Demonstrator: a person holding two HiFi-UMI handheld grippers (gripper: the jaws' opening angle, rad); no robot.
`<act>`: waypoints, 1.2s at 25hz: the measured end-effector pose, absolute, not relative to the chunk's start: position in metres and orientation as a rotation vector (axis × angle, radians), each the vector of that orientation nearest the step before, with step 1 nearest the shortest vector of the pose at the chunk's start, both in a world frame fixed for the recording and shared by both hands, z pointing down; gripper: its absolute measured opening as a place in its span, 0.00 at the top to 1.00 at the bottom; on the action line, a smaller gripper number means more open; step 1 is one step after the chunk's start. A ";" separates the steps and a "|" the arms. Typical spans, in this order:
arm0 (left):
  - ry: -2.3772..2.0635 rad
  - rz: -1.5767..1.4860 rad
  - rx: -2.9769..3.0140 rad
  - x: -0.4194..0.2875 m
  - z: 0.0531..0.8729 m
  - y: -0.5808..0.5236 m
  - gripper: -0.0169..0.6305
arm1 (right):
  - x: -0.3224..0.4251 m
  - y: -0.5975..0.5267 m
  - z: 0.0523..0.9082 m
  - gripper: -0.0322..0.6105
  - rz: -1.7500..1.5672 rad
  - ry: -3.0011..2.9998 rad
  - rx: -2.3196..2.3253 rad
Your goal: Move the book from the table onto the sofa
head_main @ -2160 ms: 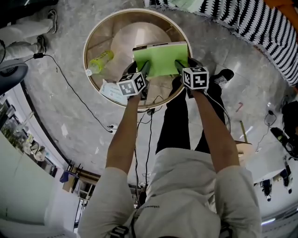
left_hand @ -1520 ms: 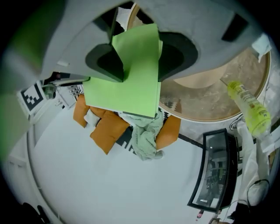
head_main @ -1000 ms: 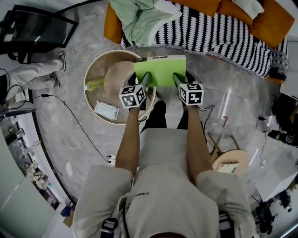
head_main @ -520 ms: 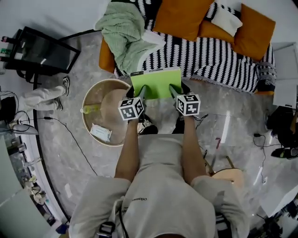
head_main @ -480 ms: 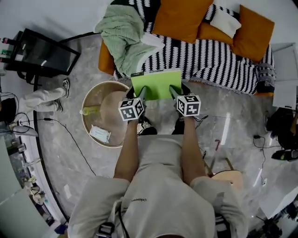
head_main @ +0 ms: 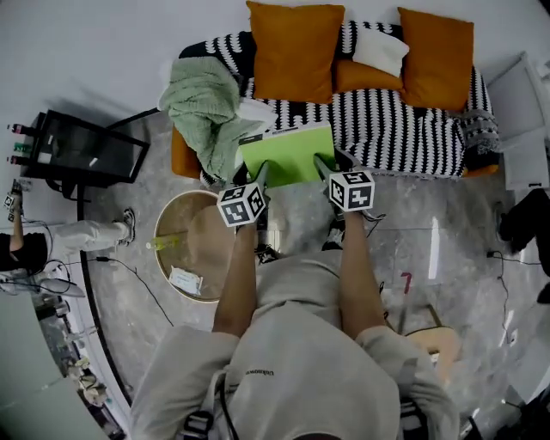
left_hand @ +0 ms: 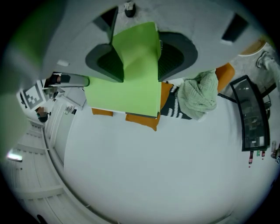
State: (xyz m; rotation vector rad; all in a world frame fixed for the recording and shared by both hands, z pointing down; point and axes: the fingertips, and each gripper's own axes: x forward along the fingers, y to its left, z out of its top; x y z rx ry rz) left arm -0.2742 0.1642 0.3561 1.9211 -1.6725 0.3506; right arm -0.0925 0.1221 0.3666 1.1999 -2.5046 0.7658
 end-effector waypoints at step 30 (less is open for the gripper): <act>-1.462 0.467 2.220 -0.054 0.335 0.085 0.59 | 0.129 0.101 0.355 0.63 0.830 -2.411 1.571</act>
